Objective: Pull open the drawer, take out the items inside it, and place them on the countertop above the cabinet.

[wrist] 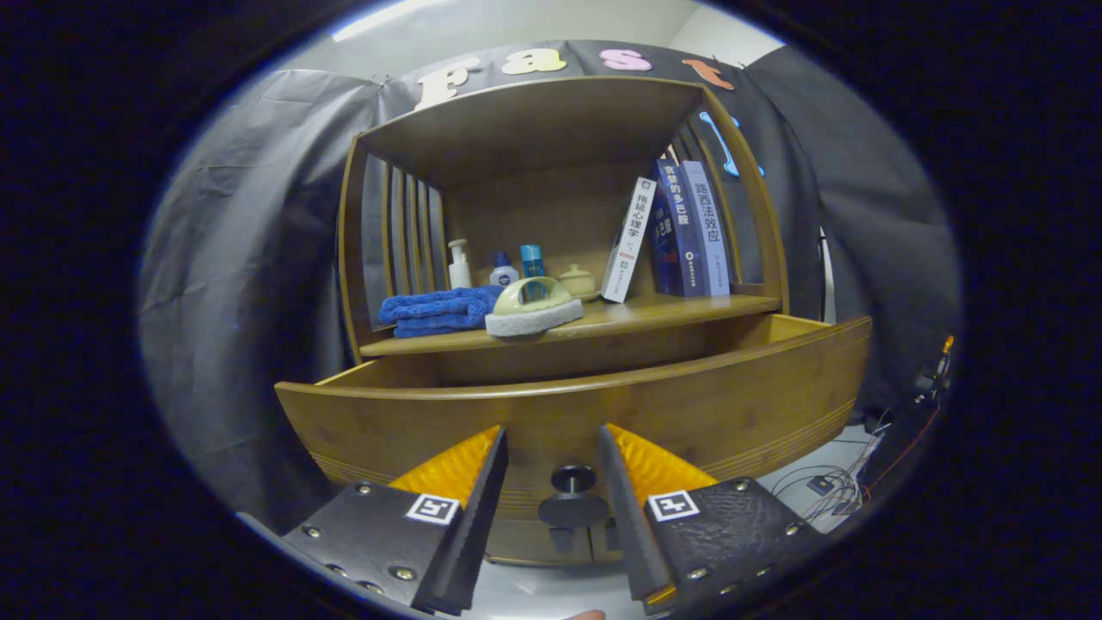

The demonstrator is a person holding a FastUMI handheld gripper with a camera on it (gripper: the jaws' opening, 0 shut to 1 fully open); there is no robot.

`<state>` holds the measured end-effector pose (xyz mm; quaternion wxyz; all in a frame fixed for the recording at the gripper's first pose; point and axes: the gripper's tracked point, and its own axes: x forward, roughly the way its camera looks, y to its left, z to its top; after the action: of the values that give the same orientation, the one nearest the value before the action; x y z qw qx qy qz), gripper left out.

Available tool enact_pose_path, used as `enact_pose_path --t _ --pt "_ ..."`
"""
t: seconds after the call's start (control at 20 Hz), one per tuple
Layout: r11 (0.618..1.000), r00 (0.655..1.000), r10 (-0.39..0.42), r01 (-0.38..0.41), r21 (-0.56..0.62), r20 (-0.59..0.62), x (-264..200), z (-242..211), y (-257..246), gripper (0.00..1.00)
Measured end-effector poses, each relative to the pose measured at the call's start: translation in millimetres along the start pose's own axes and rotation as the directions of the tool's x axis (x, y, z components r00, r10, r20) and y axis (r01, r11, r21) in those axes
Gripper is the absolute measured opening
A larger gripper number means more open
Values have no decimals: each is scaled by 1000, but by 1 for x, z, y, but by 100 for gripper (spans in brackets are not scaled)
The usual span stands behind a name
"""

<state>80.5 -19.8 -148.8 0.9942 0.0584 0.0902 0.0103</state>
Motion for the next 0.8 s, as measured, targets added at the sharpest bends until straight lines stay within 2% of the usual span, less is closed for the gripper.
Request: enact_pose_path --t 0.8 --pt "999 998 42 -42 -17 -44 77 8 0 65"
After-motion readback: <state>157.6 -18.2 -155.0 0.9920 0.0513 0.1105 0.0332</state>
